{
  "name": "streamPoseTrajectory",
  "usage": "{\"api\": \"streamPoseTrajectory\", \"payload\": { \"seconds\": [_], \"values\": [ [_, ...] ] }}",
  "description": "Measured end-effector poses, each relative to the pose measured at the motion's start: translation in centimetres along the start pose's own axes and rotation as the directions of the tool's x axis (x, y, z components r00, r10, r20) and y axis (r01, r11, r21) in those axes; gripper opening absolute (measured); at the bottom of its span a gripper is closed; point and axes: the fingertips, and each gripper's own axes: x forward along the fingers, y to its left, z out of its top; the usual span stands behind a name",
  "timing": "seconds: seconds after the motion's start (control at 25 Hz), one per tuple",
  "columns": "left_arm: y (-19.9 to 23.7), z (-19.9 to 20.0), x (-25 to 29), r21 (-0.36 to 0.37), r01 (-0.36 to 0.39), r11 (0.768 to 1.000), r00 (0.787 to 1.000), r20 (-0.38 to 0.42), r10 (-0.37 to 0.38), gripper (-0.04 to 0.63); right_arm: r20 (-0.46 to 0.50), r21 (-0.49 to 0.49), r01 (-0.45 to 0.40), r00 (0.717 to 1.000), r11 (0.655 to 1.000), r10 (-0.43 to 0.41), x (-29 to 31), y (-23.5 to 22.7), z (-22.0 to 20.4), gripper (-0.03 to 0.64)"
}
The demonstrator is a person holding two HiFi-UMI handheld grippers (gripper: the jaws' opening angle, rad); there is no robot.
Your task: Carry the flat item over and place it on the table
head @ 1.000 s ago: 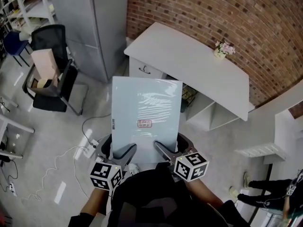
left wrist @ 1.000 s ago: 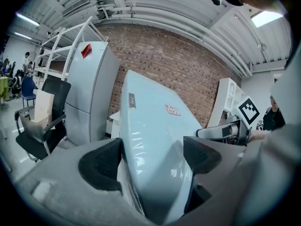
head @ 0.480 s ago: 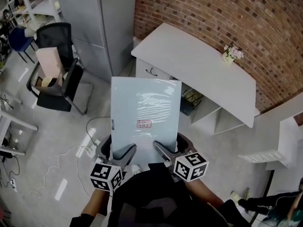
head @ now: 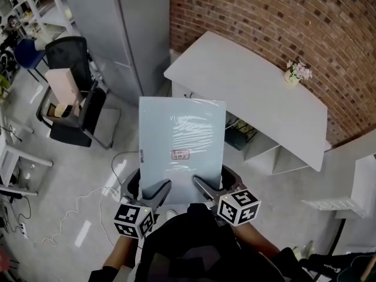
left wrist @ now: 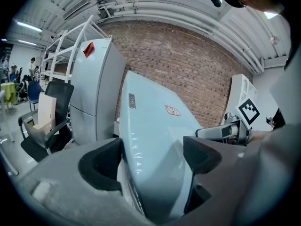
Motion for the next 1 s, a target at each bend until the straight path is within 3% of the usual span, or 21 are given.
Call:
{"api": "streamPoseTrajectory", "payload": {
  "seconds": [0.4, 0.6, 1.0],
  "values": [
    [-0.8, 3.3, 6.9, 0.05, -0.015, 0.999, 1.0, -0.018, 0.016, 0.423, 0.012, 0.042, -0.011, 1.0, 0.999, 0.011, 1.8, -6.3, 3.6, 0.4],
    [-3.0, 4.5, 9.8, 0.038, -0.002, 0.999, 0.998, -0.062, 0.005, 0.423, 0.023, 0.056, -0.022, 1.0, 0.998, 0.021, 1.8, -9.5, 5.3, 0.4],
    [-6.1, 5.7, 14.5, 0.069, 0.003, 0.998, 0.999, -0.046, 0.0, 0.423, 0.06, 0.067, -0.01, 0.998, 0.998, 0.006, 0.4, -14.7, 7.0, 0.402]
  ]
}}
